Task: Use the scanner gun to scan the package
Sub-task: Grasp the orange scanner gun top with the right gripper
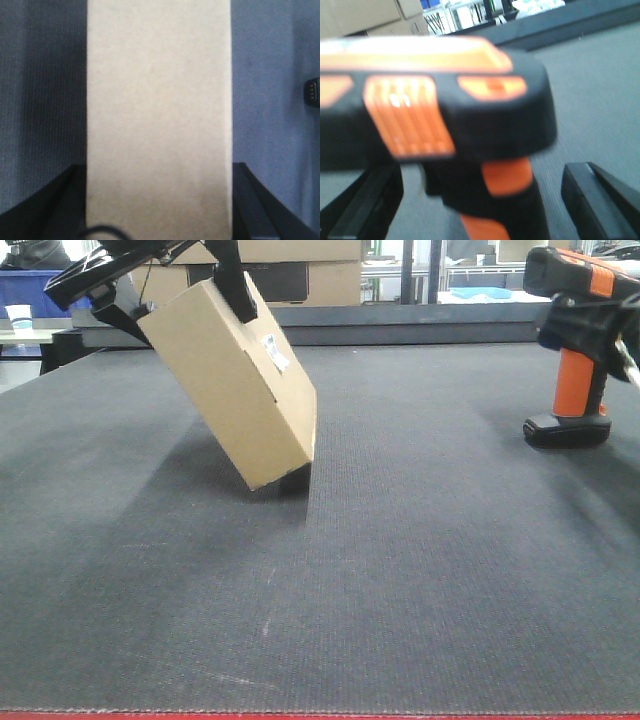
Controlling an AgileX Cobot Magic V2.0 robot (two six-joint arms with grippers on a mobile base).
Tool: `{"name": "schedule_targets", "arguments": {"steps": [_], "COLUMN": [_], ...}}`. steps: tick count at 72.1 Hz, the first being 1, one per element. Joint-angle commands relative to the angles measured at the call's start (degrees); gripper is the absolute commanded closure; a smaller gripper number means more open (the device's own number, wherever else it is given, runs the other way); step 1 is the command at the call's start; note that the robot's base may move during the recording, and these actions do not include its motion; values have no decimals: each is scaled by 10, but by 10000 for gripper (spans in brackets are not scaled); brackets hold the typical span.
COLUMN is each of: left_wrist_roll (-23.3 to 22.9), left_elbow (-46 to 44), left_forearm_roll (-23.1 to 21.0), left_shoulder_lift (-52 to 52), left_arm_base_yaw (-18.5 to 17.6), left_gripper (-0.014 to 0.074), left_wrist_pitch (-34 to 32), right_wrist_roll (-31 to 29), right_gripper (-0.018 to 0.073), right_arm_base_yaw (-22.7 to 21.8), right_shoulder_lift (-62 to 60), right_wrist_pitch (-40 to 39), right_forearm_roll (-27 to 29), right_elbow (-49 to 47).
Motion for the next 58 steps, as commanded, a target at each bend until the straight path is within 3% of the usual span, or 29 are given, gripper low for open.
{"name": "schedule_targets", "arguments": {"steps": [1, 58], "left_wrist_roll": [-1, -1], "left_elbow": [-1, -1], "left_forearm_roll": [-5, -5], "left_shoulder_lift": [-8, -8], "left_arm_base_yaw": [-2, -2], "left_gripper": [707, 707], "left_wrist_pitch": [-2, 6], "right_wrist_roll": [-15, -18], "right_gripper": [8, 8], "right_arm_base_yaw": [-4, -7], "right_shoulder_lift": [-1, 17], "right_wrist_pitch": [-4, -4], "right_forearm_roll": [-5, 5], "right_elbow": [-16, -33]}}
